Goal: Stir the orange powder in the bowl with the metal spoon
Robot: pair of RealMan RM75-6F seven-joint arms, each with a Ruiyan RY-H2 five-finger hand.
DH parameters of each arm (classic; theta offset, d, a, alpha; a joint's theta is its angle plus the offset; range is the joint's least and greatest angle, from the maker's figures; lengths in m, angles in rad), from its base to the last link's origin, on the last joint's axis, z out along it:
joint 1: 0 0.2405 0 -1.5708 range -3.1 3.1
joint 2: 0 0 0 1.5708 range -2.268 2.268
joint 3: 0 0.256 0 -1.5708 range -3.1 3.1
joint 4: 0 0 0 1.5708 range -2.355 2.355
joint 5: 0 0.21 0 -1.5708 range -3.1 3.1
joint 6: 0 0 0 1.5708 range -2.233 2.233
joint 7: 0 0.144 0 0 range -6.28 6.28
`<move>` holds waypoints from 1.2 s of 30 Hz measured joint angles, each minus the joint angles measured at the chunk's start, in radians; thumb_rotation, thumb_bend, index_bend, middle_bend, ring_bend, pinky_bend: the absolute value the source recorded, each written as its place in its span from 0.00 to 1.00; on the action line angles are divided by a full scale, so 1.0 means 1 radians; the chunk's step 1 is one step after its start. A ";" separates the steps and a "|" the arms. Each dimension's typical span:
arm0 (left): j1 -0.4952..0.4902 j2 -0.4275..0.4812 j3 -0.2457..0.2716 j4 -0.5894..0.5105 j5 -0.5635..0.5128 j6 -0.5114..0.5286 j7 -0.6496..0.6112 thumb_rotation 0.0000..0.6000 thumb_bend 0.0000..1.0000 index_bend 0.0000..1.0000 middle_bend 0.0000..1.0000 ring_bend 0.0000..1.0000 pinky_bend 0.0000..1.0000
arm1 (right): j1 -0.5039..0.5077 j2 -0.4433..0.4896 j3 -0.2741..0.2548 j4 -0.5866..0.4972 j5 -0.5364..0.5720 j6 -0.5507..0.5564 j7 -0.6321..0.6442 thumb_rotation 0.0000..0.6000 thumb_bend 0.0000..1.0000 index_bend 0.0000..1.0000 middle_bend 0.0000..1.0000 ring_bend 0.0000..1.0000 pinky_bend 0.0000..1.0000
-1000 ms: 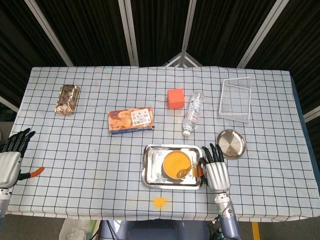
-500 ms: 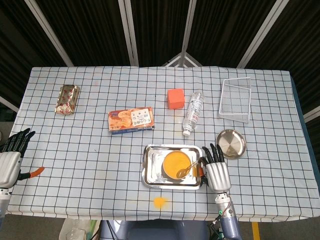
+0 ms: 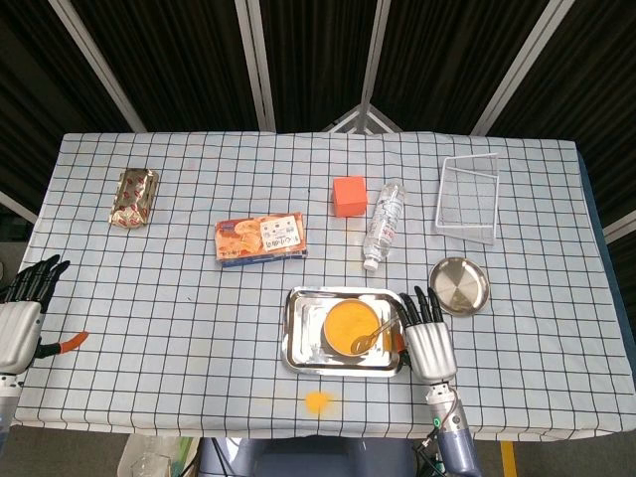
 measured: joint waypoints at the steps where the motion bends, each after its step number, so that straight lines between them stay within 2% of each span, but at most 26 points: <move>1: 0.000 0.000 0.000 0.000 0.000 0.000 0.000 1.00 0.02 0.00 0.00 0.00 0.00 | -0.001 0.002 0.001 -0.006 0.008 -0.004 -0.011 1.00 0.67 0.30 0.20 0.00 0.00; 14: 0.000 0.000 0.000 -0.001 -0.001 0.000 0.000 1.00 0.02 0.00 0.00 0.00 0.00 | -0.004 0.021 0.007 -0.051 0.045 -0.024 -0.056 1.00 0.68 0.37 0.20 0.00 0.00; 19: 0.000 0.000 0.000 -0.001 -0.001 -0.001 0.000 1.00 0.02 0.00 0.00 0.00 0.00 | -0.005 0.024 0.006 -0.058 0.044 -0.020 -0.056 1.00 0.69 0.46 0.20 0.00 0.00; 23: 0.000 0.001 0.000 -0.002 -0.001 -0.002 -0.001 1.00 0.02 0.00 0.00 0.00 0.00 | -0.007 0.028 0.004 -0.064 0.043 -0.015 -0.058 1.00 0.70 0.49 0.20 0.00 0.00; 32: 0.000 0.001 -0.001 -0.003 -0.003 -0.002 0.000 1.00 0.02 0.00 0.00 0.00 0.00 | -0.011 0.030 -0.006 -0.071 0.037 -0.010 -0.056 1.00 0.70 0.49 0.20 0.00 0.00; 33: 0.000 0.001 -0.001 -0.003 -0.003 -0.003 -0.001 1.00 0.02 0.00 0.00 0.00 0.00 | -0.011 0.031 -0.006 -0.072 0.036 -0.009 -0.057 1.00 0.70 0.47 0.20 0.00 0.00; 36: 0.000 0.001 -0.001 -0.003 -0.004 -0.003 -0.001 1.00 0.02 0.00 0.00 0.00 0.00 | -0.012 0.034 -0.006 -0.075 0.031 -0.005 -0.055 1.00 0.68 0.34 0.20 0.00 0.00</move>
